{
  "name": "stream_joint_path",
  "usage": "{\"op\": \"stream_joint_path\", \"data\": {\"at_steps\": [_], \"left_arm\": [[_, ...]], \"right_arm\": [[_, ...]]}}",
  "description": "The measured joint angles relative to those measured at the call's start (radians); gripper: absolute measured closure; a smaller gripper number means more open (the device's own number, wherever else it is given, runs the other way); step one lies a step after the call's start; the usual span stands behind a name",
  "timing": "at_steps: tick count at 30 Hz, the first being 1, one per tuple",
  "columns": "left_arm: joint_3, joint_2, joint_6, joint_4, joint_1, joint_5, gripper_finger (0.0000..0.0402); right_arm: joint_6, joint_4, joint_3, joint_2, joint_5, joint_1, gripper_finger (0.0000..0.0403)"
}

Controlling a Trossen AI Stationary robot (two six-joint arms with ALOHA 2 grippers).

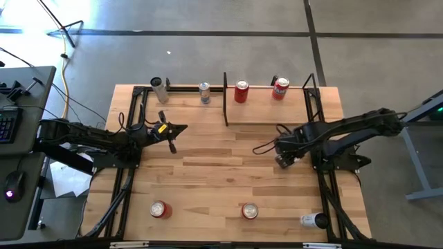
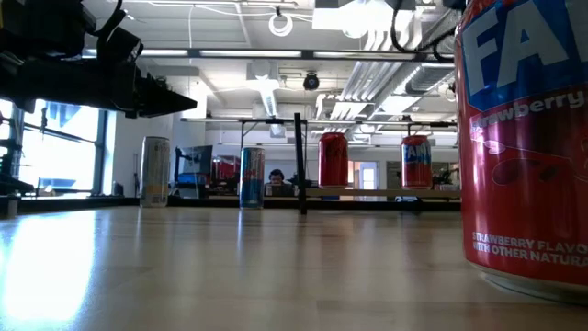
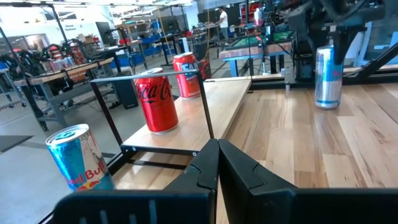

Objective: Place canned beverage on shelf
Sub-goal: Put the right blue soda can on the shelf

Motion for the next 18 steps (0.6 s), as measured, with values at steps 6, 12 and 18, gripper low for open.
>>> {"op": "stream_joint_path", "data": {"at_steps": [6, 12, 18], "left_arm": [[0.0, 0.0, 0.0, 0.001, 0.0, 0.0, 0.0401], [0.0, 0.0, -0.009, -0.001, 0.0, 0.001, 0.0401], [0.0, 0.0, -0.027, -0.004, 0.0, 0.004, 0.0401]], "right_arm": [[-0.14, -0.01, 0.157, 0.0, 0.086, -0.044, 0.0191], [-0.383, -0.097, 0.396, 0.092, 0.169, -0.195, 0.0191], [-0.712, -0.2, 0.693, 0.319, 0.167, -0.377, 0.0191]]}}
